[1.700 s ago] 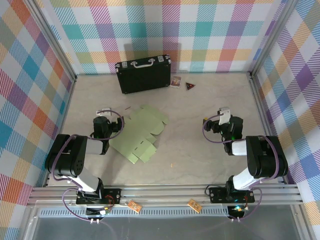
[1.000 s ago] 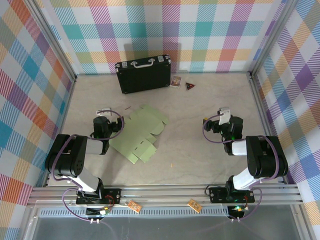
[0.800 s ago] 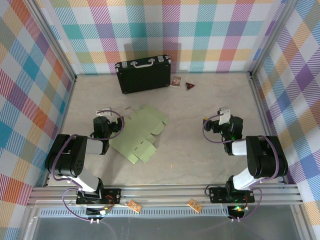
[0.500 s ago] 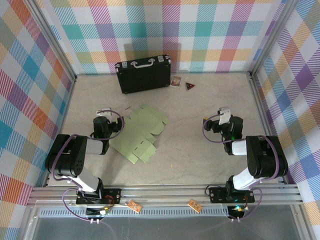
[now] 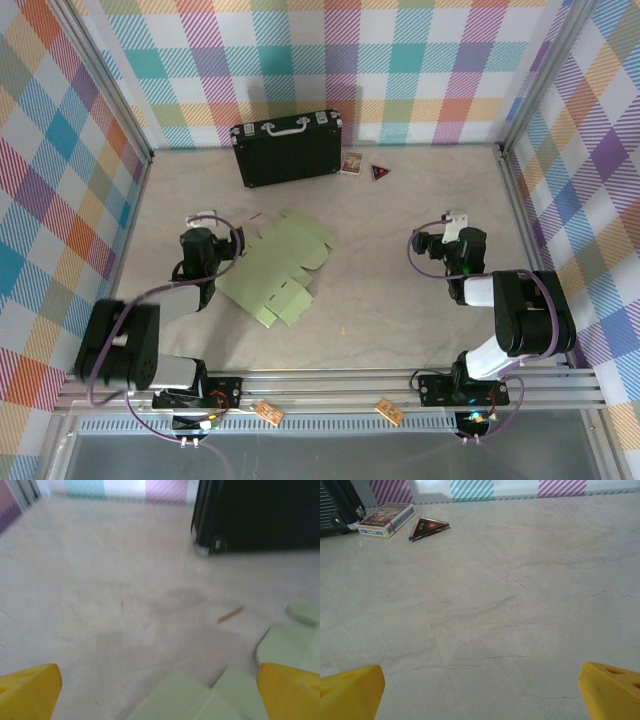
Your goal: Fold the paper box
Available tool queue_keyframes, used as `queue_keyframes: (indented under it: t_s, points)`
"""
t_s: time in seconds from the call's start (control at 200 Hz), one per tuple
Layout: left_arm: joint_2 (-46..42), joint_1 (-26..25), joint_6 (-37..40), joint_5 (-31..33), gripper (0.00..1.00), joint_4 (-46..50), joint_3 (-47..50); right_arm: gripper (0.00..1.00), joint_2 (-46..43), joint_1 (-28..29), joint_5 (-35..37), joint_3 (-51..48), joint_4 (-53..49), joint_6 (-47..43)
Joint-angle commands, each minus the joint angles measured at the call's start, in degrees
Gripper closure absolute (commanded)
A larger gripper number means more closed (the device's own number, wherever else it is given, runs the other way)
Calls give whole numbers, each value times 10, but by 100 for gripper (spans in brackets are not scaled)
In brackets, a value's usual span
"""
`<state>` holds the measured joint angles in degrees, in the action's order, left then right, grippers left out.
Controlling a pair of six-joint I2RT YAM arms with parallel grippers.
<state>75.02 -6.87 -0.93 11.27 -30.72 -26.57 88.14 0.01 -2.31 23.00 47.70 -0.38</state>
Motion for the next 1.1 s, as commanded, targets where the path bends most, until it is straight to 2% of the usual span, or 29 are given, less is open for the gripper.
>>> queue_keyframes:
  t_s: [0.0, 0.09, 0.145, 0.27, 0.355, 0.475, 0.53, 0.6, 0.665, 0.78, 0.85, 0.985, 1.04, 1.095]
  points:
    - [-83, -4, -53, 1, 0, 122, -28, 1, -27, 3, 21, 5, -16, 13]
    - [-157, -4, -85, 39, 0, 168, -21, 1, -108, 3, 41, 7, -87, 18]
    - [-201, -4, -138, 70, 1, 226, -33, 1, -165, 4, 47, 7, -129, 36]
    - [-269, -3, -266, 33, 1, 336, -88, 1, -267, 5, 16, 6, -171, 120]
    - [-283, -2, -258, -37, 1, 450, -177, 1, -322, 4, -16, 25, -230, 201]
    - [-271, -2, -216, -95, 0, 671, -341, 2, -363, 6, -156, 91, -349, 260]
    - [-269, -2, -190, -111, 1, 758, -403, 5, -365, 22, -179, 121, -400, 270]
    - [-289, -2, -155, -123, 1, 834, -441, 15, -369, 85, -147, 159, -475, 264]
    - [-326, -2, -128, -116, 1, 874, -437, 15, -368, 179, -60, 187, -528, 238]
    - [-412, -2, -114, -60, 4, 893, -381, 15, -308, 327, 40, 245, -598, 195]
    - [-460, -2, -135, -27, 7, 891, -339, 15, -248, 393, 79, 285, -641, 174]
    - [-543, -3, -180, 34, 11, 870, -282, 19, -124, 539, 199, 367, -713, 91]
    - [-558, -3, -195, 81, 12, 875, -270, 19, -87, 582, 241, 385, -721, 64]
    - [-564, -3, -201, 111, 12, 876, -260, 19, -47, 612, 252, 403, -730, 41]
